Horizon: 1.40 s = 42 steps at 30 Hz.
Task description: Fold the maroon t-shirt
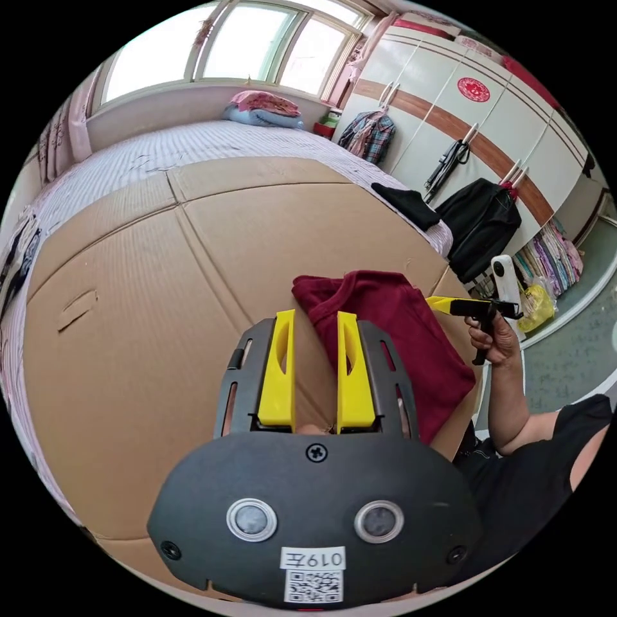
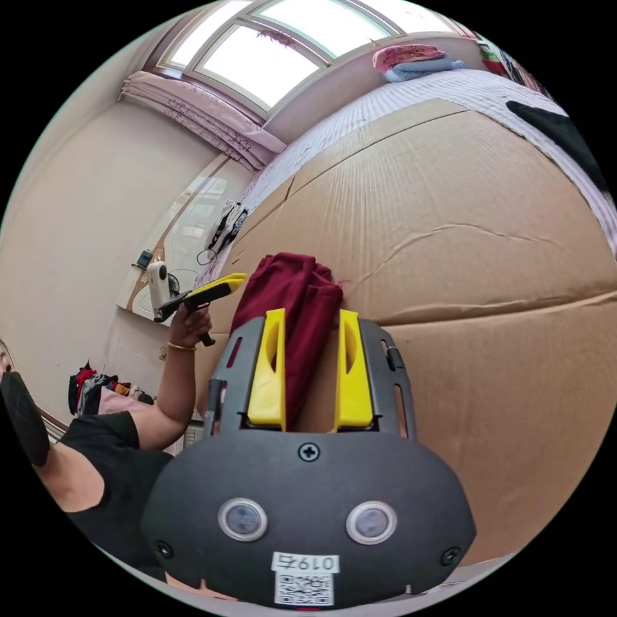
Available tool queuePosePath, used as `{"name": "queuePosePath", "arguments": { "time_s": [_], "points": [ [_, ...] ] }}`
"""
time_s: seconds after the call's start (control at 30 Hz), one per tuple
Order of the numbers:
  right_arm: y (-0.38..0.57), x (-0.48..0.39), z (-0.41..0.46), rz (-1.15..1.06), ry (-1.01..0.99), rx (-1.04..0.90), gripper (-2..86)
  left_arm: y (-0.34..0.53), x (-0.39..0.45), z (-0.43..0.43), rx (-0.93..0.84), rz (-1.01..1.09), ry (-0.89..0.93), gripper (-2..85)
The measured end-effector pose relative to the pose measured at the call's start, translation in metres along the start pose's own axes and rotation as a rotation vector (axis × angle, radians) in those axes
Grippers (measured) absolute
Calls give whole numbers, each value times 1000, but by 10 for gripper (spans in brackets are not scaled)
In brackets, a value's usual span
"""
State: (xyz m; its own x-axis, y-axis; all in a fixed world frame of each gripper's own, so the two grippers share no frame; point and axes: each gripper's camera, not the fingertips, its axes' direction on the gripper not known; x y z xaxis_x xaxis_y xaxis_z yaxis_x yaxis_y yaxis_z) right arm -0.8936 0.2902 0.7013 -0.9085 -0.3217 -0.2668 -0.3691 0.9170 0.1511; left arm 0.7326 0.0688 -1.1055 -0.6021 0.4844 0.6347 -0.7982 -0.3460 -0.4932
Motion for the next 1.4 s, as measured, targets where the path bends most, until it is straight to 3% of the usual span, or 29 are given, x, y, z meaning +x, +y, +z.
{"name": "queuePosePath", "arguments": {
  "time_s": [0.57,1.07,1.2,1.4],
  "points": [
    [10,-11,55,-69,79,-80,56,17,-57,4,-52,-275,243,47],
    [-23,-19,83,-223,155,-129,37,76,-29,-34,35,-226,38,13],
    [-24,-10,77,-162,176,-104,75,99,-27,-43,59,-257,47,12],
    [-26,21,67,-42,89,-68,57,144,-17,-76,171,-309,69,13]
  ]
}}
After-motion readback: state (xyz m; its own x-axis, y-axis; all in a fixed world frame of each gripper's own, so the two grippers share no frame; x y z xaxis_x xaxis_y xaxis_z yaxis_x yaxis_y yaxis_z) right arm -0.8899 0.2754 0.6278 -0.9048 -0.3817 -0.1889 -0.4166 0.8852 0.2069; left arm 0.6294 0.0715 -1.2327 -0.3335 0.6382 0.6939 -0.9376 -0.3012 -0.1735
